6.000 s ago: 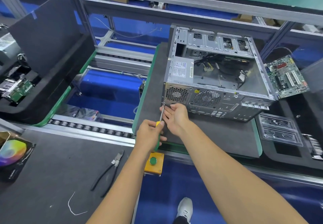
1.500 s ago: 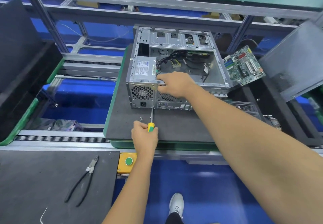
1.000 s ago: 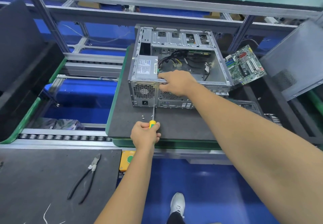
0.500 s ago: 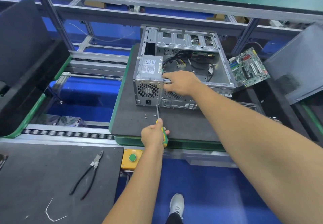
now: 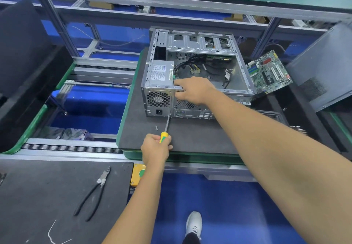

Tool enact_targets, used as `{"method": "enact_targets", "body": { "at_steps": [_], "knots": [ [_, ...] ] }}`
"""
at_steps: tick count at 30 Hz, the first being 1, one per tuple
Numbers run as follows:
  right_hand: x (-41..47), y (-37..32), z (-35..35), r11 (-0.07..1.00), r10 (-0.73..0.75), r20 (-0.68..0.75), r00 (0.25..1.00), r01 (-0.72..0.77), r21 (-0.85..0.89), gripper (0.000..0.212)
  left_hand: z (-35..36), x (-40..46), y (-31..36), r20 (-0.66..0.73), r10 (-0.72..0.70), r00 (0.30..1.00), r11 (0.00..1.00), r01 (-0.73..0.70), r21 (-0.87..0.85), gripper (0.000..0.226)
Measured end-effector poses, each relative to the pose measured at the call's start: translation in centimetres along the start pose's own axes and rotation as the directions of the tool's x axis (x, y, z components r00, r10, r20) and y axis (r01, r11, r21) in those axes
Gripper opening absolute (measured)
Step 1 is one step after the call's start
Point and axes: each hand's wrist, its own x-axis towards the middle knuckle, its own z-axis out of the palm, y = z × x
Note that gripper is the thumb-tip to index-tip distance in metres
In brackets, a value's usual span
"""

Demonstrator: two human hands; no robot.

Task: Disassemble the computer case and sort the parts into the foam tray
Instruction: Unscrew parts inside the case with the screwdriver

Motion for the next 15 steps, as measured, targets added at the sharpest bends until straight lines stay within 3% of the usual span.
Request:
{"method": "enact_targets", "body": {
  "at_steps": [6, 8, 10, 15],
  "knots": [
    [0.4, 0.1, 0.1, 1.0, 0.0, 0.008, 1.0, 0.0, -0.01, 0.036, -0.9, 0.0, 1.2, 0.083, 0.051, 0.995, 0.979, -0.066, 0.192, 0.038],
    [0.3, 0.0, -0.1, 1.0, 0.007, 0.008, 1.0, -0.007, -0.01, 0.038, -0.9, 0.0, 1.4, 0.055, 0.111, 0.992, 0.962, -0.121, 0.245, 0.032],
    [0.3, -0.1, -0.1, 1.0, 0.008, 0.006, 1.0, -0.008, -0.016, 0.04, -1.3, -0.3, 1.5, -0.001, 0.162, 0.987, 0.937, -0.153, 0.315, 0.041],
    [0.4, -0.2, -0.2, 1.0, 0.025, 0.029, 0.999, -0.024, -0.007, 0.04, -2.2, 0.5, 1.2, 0.02, 0.067, 0.998, 0.957, -0.07, 0.283, 0.031]
  ]
}}
